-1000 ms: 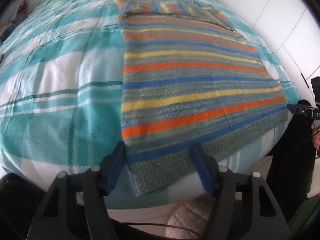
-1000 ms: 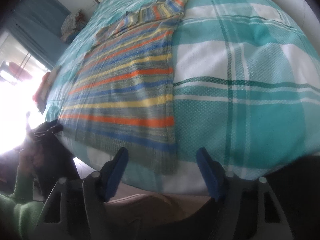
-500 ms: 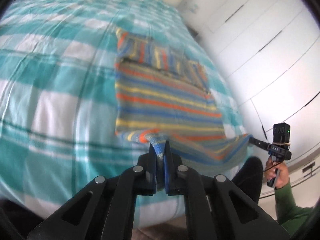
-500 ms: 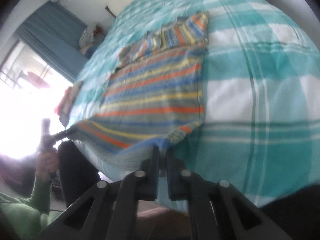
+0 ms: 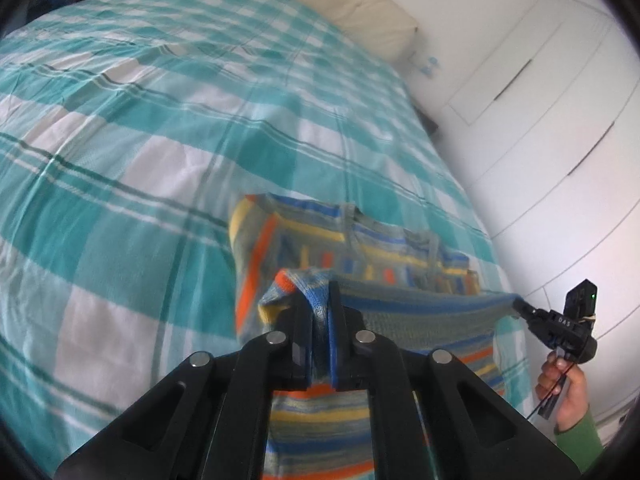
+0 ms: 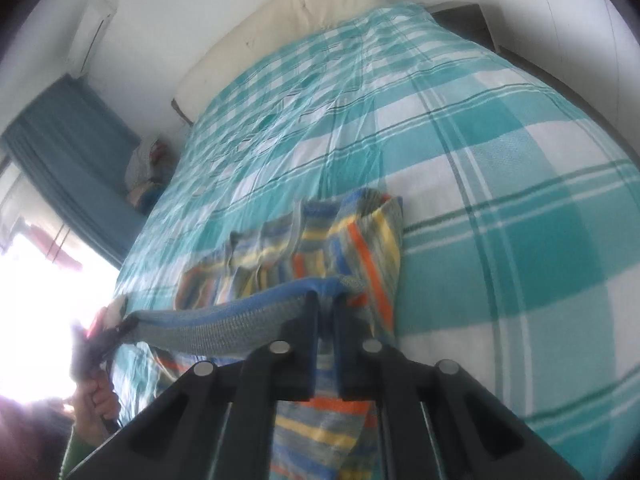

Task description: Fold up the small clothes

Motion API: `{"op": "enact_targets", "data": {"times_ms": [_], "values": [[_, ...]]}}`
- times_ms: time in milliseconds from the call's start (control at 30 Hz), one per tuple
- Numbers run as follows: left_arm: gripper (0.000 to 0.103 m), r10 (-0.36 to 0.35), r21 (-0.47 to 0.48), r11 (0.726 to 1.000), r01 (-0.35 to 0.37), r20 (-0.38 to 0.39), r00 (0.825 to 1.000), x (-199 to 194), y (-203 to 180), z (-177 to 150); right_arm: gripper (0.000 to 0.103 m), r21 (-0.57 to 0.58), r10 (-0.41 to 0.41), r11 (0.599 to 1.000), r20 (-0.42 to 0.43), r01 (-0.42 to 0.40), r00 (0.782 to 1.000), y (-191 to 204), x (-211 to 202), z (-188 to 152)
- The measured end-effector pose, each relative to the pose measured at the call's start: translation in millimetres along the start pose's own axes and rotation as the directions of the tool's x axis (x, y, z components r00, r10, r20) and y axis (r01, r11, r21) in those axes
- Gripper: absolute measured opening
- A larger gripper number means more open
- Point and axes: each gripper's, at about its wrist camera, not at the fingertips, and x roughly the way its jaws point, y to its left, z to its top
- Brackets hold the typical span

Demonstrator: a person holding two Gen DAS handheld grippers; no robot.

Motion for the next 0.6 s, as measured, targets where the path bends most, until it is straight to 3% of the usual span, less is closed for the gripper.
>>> {"op": "enact_targets", "data": {"times_ms": [167,233,267,300,333,400,433,533,600], "values": [[0.005,0.053,-0.024,0.998,-0.053,0.018,0.998,50.5,11.8,40.1,0.006,0.074,-0.009,0.997,0.003,0.009,1.000,-20.4,46.1,40.5],[0.010,0.109,-0.069,0.992,-0.108,0.011,0.994,73.4,20.7,53.0,0.008,0.110,0.007,0.994,0.030,-0.010,1.000,-32.0,67.4,50.2],[0.021,0.145,-0.100,0.984,-0.144,-0.002,0.989,78.3,26.2,56.2,0.011,0.130,-0.024,0.991,0.053,0.017,0.998,-36.5,73.3,52.1],[0.037,0.159,-0.119,0.980,-0.159,-0.012,0.987,78.7,31.7,58.2,0.021,0.147,-0.056,0.988,0.077,0.044,0.995,-39.9,74.1,52.5],[0.044,0.154,-0.127,0.980,-0.153,-0.004,0.988,73.8,35.6,57.8,0.039,0.160,-0.046,0.987,0.103,0.029,0.994,-43.2,70.9,51.6],[0.057,0.135,-0.102,0.986,-0.130,0.045,0.990,54.1,38.5,51.9,0.045,0.158,-0.016,0.987,0.138,-0.006,0.990,-46.3,58.6,49.5],[0.059,0.134,-0.081,0.988,-0.128,0.067,0.989,42.5,38.4,46.7,0.045,0.136,-0.005,0.991,0.134,-0.013,0.991,-45.1,51.8,47.8],[0.059,0.117,-0.005,0.993,-0.117,0.075,0.990,14.7,32.3,30.4,0.045,0.016,0.016,1.000,0.031,-0.016,0.999,-30.0,44.2,43.0],[0.060,0.049,0.056,0.997,-0.049,0.003,0.999,11.2,23.4,22.0,0.045,-0.063,0.066,0.995,-0.096,-0.073,0.993,-9.0,47.7,33.3]]}}
